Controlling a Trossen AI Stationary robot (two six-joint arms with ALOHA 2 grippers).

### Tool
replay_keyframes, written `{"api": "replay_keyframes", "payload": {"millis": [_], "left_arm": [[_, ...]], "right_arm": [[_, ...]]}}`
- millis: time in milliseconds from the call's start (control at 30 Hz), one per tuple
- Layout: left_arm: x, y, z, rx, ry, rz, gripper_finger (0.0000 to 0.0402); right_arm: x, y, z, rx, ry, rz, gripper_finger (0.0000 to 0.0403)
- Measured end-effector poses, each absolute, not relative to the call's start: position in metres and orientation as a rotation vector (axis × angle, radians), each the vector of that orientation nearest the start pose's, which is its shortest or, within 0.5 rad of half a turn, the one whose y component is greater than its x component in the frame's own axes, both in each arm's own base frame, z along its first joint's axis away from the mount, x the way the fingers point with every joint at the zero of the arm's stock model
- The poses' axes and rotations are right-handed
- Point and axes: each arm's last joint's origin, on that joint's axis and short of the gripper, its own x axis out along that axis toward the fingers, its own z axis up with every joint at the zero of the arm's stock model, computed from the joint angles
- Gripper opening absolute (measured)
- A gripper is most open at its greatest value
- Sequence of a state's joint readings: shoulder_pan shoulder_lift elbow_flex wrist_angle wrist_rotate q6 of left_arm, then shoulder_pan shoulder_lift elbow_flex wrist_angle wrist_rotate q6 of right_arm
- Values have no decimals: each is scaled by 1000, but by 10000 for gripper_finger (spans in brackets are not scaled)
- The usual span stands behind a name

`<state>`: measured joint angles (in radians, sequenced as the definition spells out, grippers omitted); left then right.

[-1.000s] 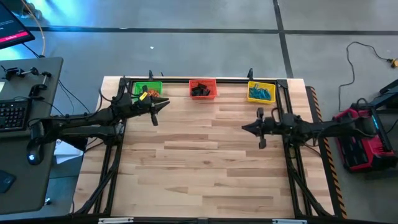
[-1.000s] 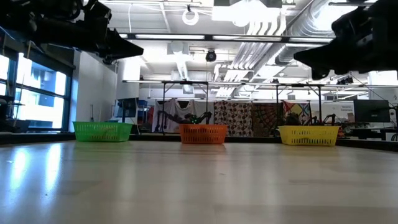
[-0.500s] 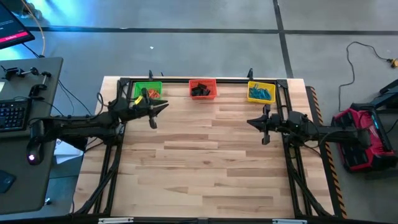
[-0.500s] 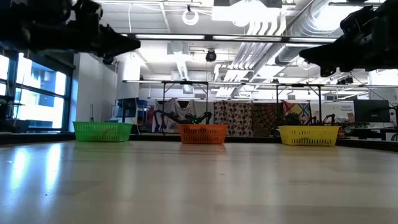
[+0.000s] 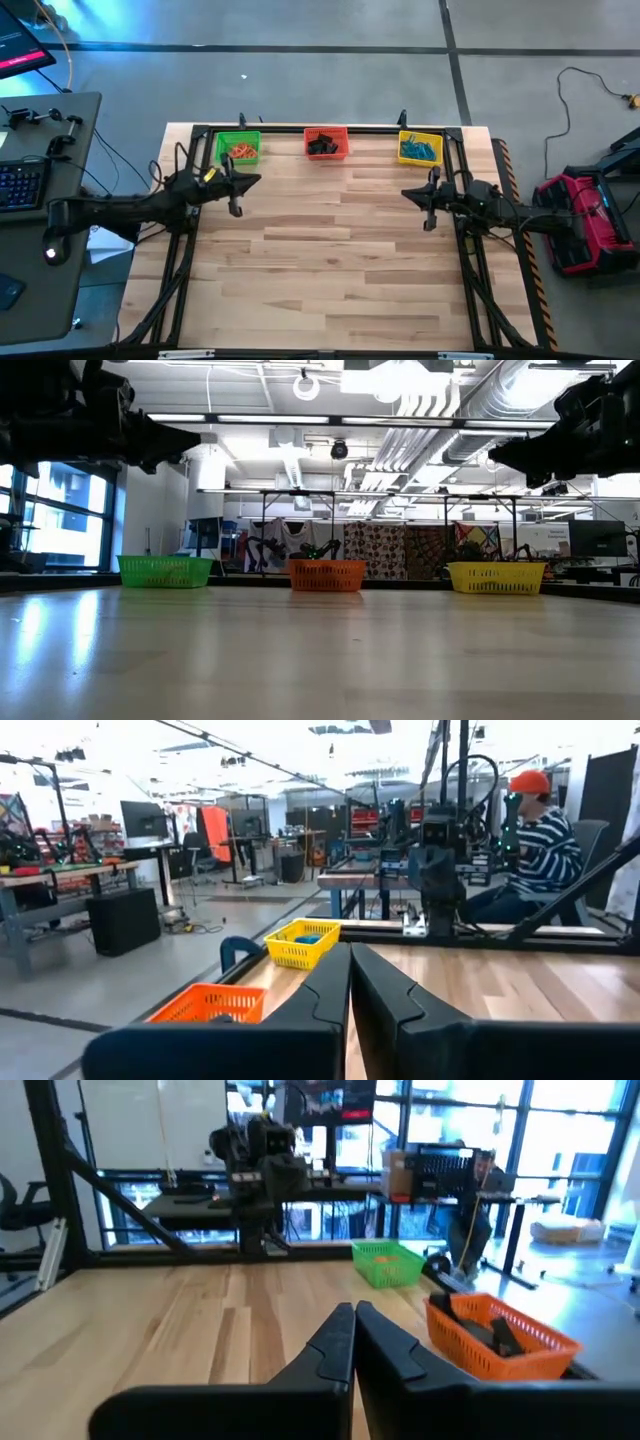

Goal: Sort rubber bands into baskets
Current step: Return to Home Position

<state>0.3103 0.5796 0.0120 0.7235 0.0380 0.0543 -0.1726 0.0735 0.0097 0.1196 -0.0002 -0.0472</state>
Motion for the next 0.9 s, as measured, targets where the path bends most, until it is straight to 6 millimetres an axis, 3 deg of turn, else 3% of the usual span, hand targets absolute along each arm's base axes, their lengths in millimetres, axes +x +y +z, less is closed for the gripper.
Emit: {"api": "replay_keyframes", "payload": {"millis": [633,900], "left_arm": [[92,29,181,112,-130,321,3],[91,28,184,131,-152,262,3]], "right_arm": [[96,-17,168,-62,-21,-182,0],[95,-19,169,-33,-24,-227,0]]}}
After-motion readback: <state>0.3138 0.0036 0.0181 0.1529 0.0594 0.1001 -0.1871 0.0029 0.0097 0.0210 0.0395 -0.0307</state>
